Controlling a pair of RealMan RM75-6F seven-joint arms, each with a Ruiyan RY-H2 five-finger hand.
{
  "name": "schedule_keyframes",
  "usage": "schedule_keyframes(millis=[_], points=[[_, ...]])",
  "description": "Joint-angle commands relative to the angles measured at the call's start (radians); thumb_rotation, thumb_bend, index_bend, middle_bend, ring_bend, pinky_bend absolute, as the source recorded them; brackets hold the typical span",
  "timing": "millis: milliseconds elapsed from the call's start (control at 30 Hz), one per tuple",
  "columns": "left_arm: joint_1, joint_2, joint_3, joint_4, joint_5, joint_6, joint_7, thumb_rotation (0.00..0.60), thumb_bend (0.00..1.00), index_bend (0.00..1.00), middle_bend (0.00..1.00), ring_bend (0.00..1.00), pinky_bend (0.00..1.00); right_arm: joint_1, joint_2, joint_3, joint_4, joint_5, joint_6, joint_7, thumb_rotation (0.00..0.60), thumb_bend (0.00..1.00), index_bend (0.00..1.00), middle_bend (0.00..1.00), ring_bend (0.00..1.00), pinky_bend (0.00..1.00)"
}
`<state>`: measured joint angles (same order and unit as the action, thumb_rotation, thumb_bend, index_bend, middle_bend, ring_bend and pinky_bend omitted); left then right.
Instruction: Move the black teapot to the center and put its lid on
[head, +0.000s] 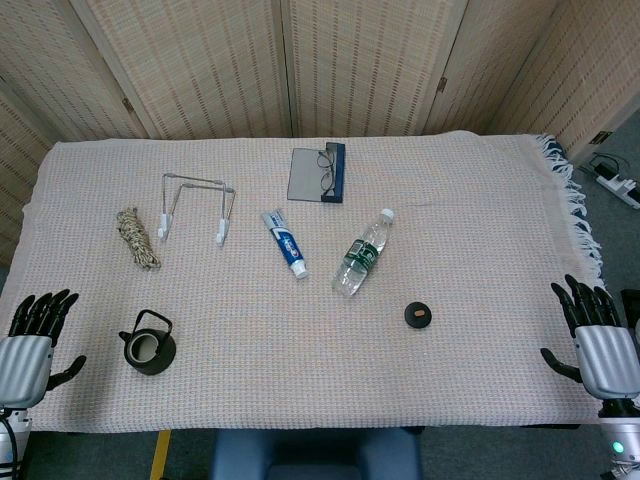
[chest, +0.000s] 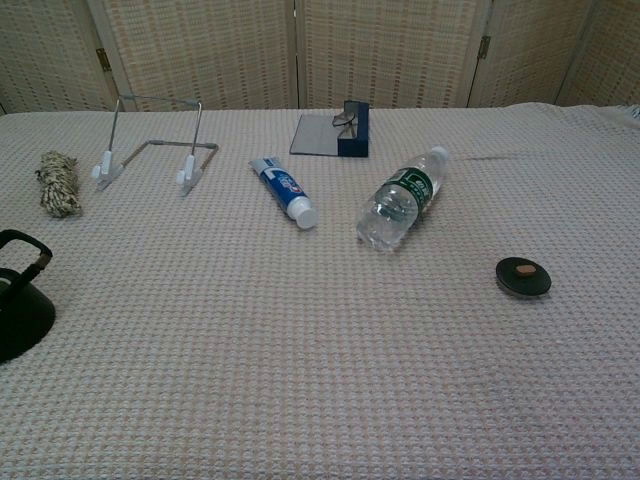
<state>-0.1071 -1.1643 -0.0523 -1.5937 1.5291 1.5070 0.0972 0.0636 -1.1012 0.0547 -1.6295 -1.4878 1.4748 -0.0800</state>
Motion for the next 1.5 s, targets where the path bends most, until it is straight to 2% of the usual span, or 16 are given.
schedule_keyframes(millis=[33,500,700,967,1200,1500], points=[[-0.011,0.006,0.004,-0.013,-0.012,-0.028,0.014,0.6,0.18,0.08,0.07,0.06,0.0,0.002,0.0,0.002,-0.001,-0.003,0.001,0.0,0.6,0.23,0.0,0.0,0.0,0.0],[-0.032,0.003,-0.003,-0.008,-0.02,-0.051,0.032,0.6,0.19,0.12,0.11,0.1,0.0,-0.013,0.013,0.018,-0.011,0.002,0.043,-0.008,0.6,0.23,0.0,0.0,0.0,0.0],[-0.069,-0.013,-0.017,0.016,0.007,-0.07,0.016,0.6,0.2,0.18,0.15,0.13,0.0,-0.013,0.027,0.026,-0.019,0.0,0.051,-0.011,0.6,0.24,0.0,0.0,0.0,0.0],[-0.179,-0.049,-0.041,0.056,0.032,-0.182,0.012,0.6,0.21,0.23,0.23,0.21,0.0,-0.01,0.04,0.028,-0.031,-0.004,0.05,-0.012,0.6,0.23,0.0,0.0,0.0,0.0],[-0.258,-0.095,-0.052,0.083,0.028,-0.271,0.029,0.6,0.21,0.24,0.25,0.23,0.0,-0.017,0.045,0.029,-0.034,0.008,0.051,-0.009,0.6,0.23,0.0,0.0,0.0,0.0],[-0.307,-0.135,-0.036,0.105,-0.006,-0.353,0.093,0.6,0.21,0.25,0.25,0.23,0.0,-0.026,0.043,0.029,-0.027,0.019,0.055,0.007,0.6,0.23,0.0,0.0,0.0,0.0]])
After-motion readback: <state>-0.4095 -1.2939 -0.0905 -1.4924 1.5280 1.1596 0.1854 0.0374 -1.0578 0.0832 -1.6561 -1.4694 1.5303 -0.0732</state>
